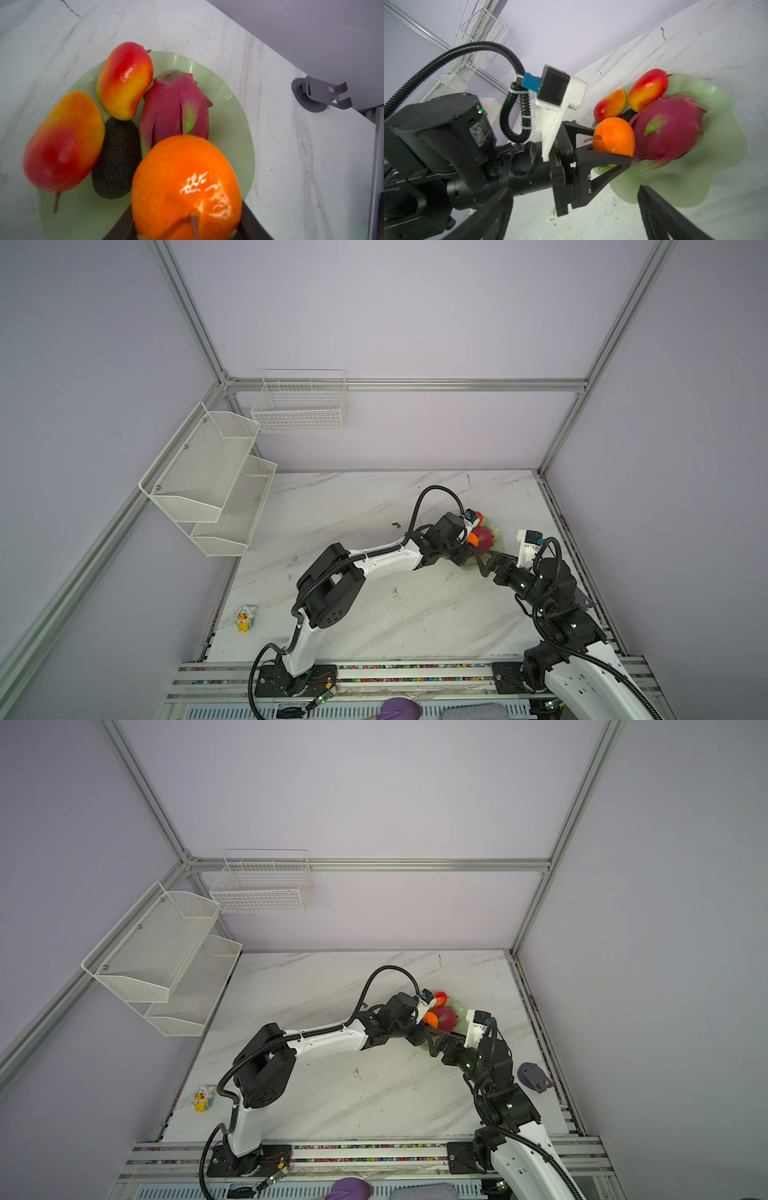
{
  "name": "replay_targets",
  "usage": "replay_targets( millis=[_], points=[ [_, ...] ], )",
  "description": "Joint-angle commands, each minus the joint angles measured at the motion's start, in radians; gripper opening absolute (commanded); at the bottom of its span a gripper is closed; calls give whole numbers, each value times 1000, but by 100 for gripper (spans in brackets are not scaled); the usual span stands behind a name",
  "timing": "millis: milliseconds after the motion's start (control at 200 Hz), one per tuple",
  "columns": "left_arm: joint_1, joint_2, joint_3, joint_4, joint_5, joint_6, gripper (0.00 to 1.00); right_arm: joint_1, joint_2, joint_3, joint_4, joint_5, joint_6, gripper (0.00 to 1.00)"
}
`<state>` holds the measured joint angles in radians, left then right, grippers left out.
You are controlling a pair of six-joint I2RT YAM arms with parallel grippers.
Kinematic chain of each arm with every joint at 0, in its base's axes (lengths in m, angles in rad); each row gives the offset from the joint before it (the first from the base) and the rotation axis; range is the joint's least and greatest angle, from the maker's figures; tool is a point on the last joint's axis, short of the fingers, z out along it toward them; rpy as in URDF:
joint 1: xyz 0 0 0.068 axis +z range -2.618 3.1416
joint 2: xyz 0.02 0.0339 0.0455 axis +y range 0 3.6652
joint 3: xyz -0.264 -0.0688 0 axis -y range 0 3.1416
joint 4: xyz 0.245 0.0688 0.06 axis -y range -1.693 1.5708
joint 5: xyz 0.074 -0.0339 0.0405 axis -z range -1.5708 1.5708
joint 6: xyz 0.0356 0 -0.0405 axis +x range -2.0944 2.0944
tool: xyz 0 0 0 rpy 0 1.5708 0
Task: Place and organize the fake fruits in the fruit bowl
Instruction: 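Place the tangerine in the bowl beside the dragon fruit, release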
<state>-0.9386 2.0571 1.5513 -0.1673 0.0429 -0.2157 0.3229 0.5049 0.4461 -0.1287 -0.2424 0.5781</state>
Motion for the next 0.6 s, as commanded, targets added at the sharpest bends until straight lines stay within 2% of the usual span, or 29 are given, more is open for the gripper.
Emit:
replay_targets(
  millis=[0,495,595],
  points=[
    [-10,-2,92,-8,20,31,54,-5,-32,27,-31,20,-8,97],
    [-12,20,110,-42,9,46,71,-5,-31,19,-26,11,-14,97],
    [-12,12,111,-46,2,51,72,-5,-32,16,-27,16,-14,97]
  ],
)
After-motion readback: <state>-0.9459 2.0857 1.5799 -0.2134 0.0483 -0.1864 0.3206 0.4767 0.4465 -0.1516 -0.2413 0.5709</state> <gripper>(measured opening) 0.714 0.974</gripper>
